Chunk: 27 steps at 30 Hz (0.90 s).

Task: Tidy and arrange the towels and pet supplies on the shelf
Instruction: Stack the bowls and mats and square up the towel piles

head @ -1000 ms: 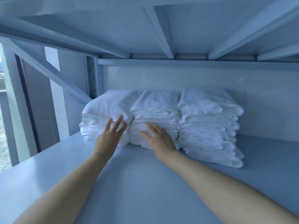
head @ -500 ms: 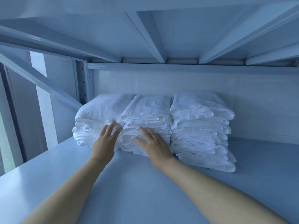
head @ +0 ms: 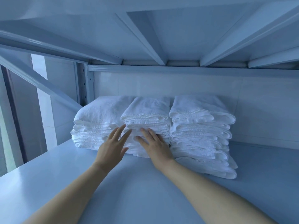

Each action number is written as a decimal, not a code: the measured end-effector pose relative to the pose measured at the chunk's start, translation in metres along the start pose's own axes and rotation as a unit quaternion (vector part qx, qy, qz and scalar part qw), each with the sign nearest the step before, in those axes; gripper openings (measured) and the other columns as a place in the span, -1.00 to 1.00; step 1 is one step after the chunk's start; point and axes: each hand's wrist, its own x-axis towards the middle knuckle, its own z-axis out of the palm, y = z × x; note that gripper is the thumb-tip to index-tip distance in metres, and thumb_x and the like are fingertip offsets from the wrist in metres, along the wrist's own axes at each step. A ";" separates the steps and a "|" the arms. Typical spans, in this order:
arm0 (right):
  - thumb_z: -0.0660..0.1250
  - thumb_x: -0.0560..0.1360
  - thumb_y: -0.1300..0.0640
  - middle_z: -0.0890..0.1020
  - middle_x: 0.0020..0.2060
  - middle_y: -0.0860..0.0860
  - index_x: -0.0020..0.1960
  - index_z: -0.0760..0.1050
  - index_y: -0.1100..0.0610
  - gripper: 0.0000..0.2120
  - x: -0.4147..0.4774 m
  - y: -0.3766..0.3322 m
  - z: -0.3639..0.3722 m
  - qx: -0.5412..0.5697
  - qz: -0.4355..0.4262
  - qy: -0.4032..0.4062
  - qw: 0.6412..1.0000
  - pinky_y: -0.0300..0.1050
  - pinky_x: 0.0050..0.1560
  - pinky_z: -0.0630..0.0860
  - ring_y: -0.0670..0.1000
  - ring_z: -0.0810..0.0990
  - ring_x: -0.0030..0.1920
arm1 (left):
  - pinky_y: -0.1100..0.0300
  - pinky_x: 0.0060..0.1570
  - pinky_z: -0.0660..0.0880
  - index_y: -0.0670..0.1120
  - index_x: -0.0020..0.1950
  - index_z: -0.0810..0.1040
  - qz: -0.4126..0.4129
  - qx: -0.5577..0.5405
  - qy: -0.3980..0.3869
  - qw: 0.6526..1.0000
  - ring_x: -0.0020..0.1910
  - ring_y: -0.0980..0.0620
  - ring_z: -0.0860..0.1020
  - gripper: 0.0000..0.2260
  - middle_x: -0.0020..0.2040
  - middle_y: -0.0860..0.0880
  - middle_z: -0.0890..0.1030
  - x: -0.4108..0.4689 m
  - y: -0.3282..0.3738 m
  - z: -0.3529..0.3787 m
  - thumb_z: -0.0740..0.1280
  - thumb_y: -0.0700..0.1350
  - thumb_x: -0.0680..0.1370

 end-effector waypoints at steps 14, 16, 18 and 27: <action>0.67 -0.02 0.12 0.56 0.21 0.06 0.13 0.59 0.08 -0.28 -0.101 0.092 -0.040 -0.113 0.006 0.067 0.991 -0.09 0.03 0.55 0.09 0.56 0.18 | 0.18 -0.26 0.57 0.02 0.26 0.48 0.137 -0.073 0.013 0.988 0.17 0.00 0.53 -0.43 0.25 0.02 0.52 0.033 0.129 0.005 0.54 0.04 0.29; 0.68 -0.02 0.03 0.58 0.18 0.07 0.09 0.61 0.08 -0.31 -0.113 0.102 -0.045 -0.126 0.029 0.069 0.989 -0.03 0.04 0.56 0.10 0.58 0.15 | 0.24 -0.38 0.54 0.04 0.23 0.51 0.149 -0.067 -0.011 0.986 0.12 0.01 0.57 -0.39 0.22 0.03 0.53 0.035 0.147 0.012 0.57 0.08 0.22; 0.67 -0.03 0.00 0.57 0.19 0.08 0.09 0.61 0.09 -0.30 -0.122 0.114 -0.050 -0.131 0.044 0.063 0.988 -0.02 0.05 0.56 0.10 0.57 0.17 | 0.27 -0.42 0.52 0.09 0.18 0.56 0.159 -0.048 -0.031 0.986 0.08 0.02 0.58 -0.37 0.20 0.03 0.54 0.036 0.160 0.017 0.59 0.13 0.14; 0.68 -0.09 0.03 0.58 0.15 0.10 0.07 0.62 0.09 -0.27 -0.114 0.127 -0.041 -0.096 0.043 0.058 0.993 -0.04 0.00 0.59 0.09 0.45 0.18 | 0.19 -0.36 0.55 0.11 0.02 0.65 0.144 -0.022 -0.022 0.989 -0.06 -0.02 0.60 -0.42 0.08 0.01 0.60 0.048 0.172 0.027 0.66 -0.01 0.02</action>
